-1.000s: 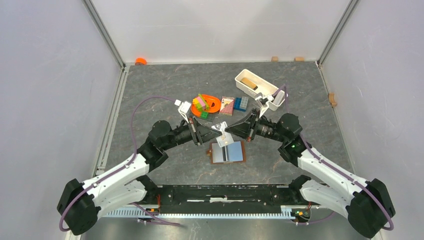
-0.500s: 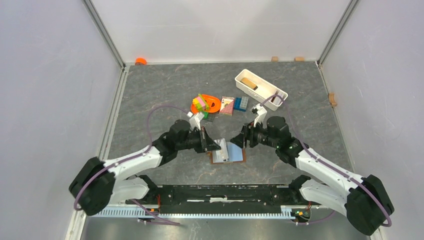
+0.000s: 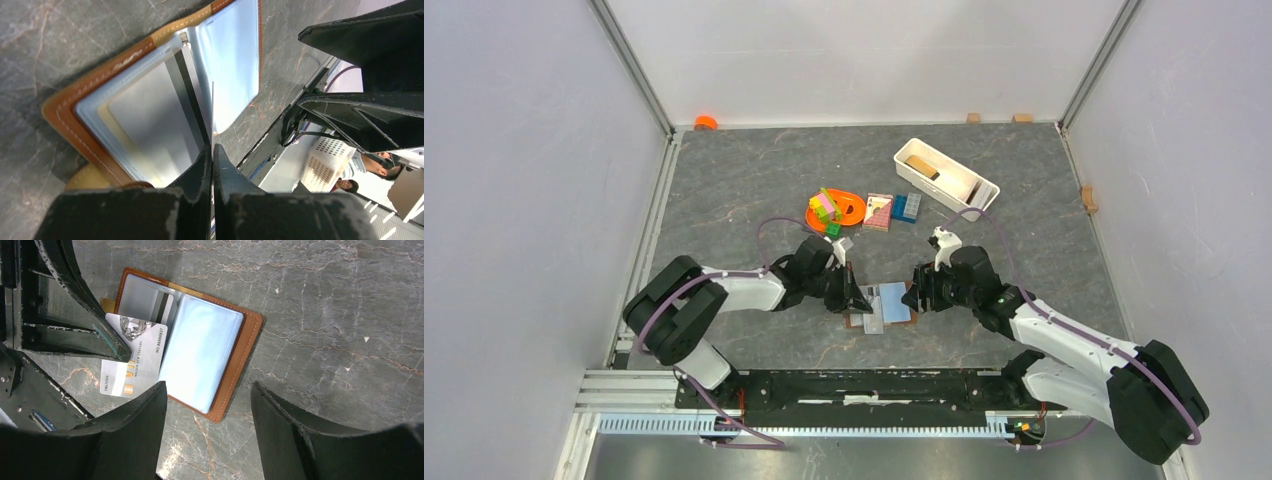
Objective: Put the credit cards into the card holder
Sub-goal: Insert the credit card into the card holder.
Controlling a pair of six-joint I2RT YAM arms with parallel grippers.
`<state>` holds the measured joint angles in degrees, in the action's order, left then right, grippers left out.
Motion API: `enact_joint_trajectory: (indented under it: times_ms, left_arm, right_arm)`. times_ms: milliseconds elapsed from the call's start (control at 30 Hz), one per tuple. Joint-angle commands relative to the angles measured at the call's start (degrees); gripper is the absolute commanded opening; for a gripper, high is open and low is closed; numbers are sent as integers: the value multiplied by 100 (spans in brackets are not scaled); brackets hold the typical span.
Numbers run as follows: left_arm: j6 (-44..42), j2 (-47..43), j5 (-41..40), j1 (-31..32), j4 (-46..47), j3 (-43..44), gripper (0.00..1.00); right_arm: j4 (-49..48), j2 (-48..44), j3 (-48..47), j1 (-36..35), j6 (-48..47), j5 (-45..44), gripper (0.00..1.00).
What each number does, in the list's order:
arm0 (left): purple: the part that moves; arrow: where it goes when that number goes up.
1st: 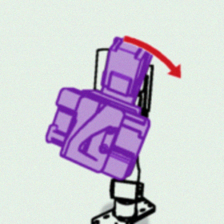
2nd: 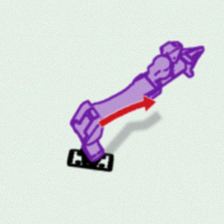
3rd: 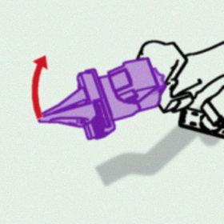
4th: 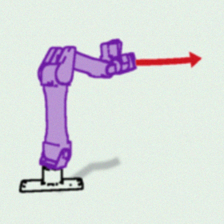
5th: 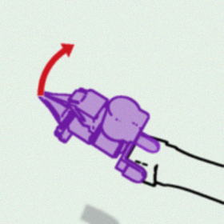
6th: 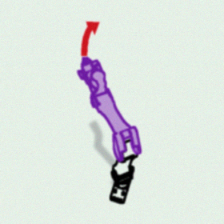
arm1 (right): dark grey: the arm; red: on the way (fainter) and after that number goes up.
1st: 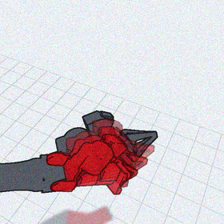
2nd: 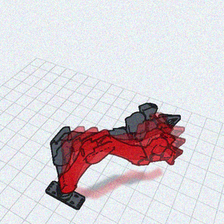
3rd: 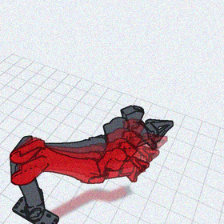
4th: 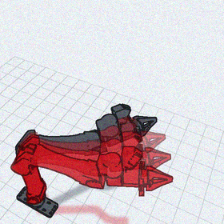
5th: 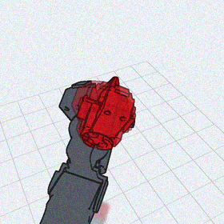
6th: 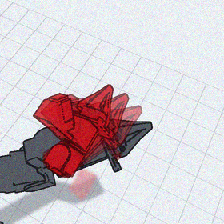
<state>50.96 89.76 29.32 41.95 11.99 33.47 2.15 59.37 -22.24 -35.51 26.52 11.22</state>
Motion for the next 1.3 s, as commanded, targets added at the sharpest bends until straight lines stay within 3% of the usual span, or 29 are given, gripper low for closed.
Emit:
enact_joint_trajectory:
  times_ms: [0, 500, 1033, 1267]
  left_arm:
    - [6, 296, 395, -157, 565, 231, 2]
    - [56, 587, 591, -406, 719, 272, 2]
    - [832, 1030, 710, -460, 1727, -46, 2]
    - [1537, 1105, 585, -460, 2601, -447, 2]
  right_arm:
    - [0, -75, 66, -4, -98, -222, 67]
    - [110, -53, 128, -4, -48, -376, 66]
    - [353, -65, 92, -8, 33, -639, 65]
    - [96, -57, 234, -8, -99, -561, 65]
